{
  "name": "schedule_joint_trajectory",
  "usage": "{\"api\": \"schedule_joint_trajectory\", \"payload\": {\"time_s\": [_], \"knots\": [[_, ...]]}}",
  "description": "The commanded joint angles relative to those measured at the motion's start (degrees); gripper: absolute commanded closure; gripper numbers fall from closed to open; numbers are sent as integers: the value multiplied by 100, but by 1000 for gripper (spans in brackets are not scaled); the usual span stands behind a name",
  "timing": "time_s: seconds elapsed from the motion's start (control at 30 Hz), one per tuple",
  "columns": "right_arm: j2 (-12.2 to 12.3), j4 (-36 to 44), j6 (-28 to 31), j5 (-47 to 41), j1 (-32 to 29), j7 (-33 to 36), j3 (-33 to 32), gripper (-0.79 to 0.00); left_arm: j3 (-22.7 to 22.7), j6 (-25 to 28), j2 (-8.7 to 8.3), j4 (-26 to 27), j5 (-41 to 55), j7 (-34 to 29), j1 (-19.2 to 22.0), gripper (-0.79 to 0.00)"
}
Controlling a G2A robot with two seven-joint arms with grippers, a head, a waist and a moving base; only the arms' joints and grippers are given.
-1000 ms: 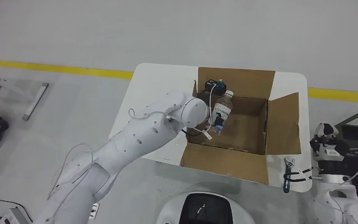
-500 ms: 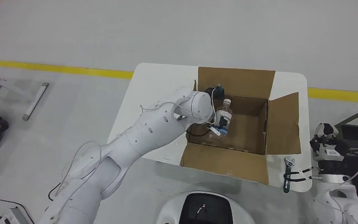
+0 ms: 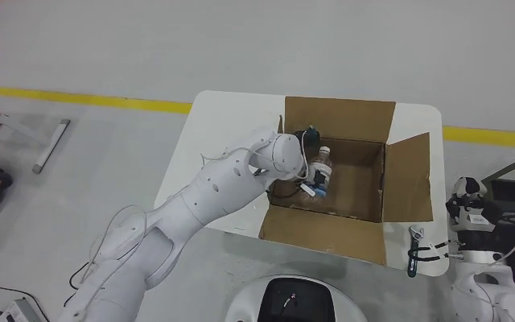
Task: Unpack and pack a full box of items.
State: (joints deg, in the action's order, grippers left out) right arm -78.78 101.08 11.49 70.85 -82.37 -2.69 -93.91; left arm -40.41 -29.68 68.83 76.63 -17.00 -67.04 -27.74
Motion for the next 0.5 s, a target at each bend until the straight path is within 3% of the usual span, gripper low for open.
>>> {"api": "schedule_joint_trajectory", "payload": {"time_s": [0.0,0.27,0.47], "knots": [[0,0,0,0,0,0,0,0,-22,-80,37,-205,142,146,4,0],[0,0,0,0,0,0,0,0,264,-609,241,-790,46,439,238,0],[0,0,0,0,0,0,0,0,600,-958,424,-1187,-92,317,465,0]]}}
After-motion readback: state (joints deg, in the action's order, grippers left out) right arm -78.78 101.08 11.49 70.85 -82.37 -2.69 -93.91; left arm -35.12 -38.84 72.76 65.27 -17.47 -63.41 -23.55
